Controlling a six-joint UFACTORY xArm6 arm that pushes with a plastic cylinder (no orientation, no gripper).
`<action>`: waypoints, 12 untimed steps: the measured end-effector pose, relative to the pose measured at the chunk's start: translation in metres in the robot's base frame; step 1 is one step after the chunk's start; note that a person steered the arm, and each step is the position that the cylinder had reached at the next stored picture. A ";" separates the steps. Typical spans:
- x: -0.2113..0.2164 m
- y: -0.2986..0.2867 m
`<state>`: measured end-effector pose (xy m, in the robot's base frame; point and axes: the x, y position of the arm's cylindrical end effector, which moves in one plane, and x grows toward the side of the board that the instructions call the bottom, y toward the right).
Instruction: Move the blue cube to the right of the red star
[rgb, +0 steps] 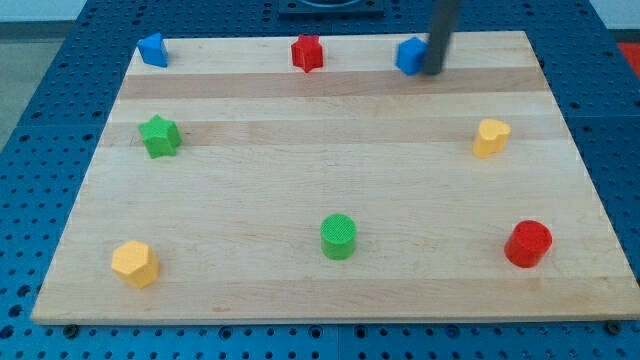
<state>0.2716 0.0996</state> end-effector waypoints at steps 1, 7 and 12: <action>-0.001 -0.067; -0.077 0.022; -0.021 -0.043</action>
<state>0.2510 0.0568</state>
